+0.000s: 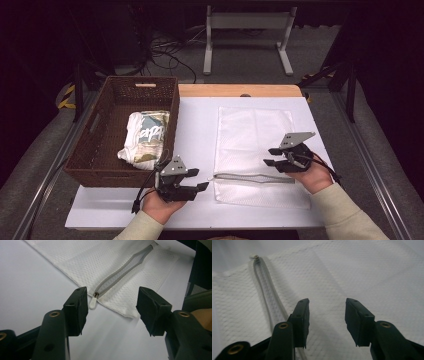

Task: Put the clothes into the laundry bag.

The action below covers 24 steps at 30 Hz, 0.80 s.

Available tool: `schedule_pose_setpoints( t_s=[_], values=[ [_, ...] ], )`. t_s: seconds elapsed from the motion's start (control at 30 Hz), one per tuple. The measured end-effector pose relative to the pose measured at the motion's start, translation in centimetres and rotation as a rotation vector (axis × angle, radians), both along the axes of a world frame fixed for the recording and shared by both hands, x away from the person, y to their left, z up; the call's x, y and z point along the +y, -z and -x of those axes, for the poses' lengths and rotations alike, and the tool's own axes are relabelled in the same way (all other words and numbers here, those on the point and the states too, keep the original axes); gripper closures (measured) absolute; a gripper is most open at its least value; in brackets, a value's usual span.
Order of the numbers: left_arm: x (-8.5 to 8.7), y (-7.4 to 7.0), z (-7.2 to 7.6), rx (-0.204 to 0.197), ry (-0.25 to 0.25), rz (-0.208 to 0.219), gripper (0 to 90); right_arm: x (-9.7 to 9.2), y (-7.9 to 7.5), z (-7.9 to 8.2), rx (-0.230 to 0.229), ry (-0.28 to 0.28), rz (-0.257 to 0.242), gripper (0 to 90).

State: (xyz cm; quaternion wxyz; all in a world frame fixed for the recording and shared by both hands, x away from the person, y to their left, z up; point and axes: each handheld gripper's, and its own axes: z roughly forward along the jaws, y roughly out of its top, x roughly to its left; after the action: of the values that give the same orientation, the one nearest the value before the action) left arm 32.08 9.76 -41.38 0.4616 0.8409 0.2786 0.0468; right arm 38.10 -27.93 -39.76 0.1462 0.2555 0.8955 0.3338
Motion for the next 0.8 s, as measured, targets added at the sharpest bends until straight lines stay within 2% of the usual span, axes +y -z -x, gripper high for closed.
schedule_pose_setpoints(
  t_s=[0.17, 0.4, 0.6, 0.8],
  values=[
    [0.2, -0.1, 0.0, -0.006, -0.015, 0.005, 40.6, 0.6, 0.9, 0.7, 0.024, -0.037, -0.003, 49.6],
    [0.4, -0.2, 0.0, -0.008, -0.037, 0.012, 37.7, 1.6, 2.2, 1.3, 0.043, -0.091, 0.044, 42.3],
    [0.4, -0.1, -0.1, -0.008, -0.044, 0.007, 37.5, 2.2, 3.1, 1.1, 0.062, -0.092, 0.090, 37.8],
    [0.5, -0.1, -0.1, -0.005, -0.050, 0.014, 37.5, 2.6, 3.6, 0.9, 0.054, -0.100, 0.126, 30.9]
  ],
)
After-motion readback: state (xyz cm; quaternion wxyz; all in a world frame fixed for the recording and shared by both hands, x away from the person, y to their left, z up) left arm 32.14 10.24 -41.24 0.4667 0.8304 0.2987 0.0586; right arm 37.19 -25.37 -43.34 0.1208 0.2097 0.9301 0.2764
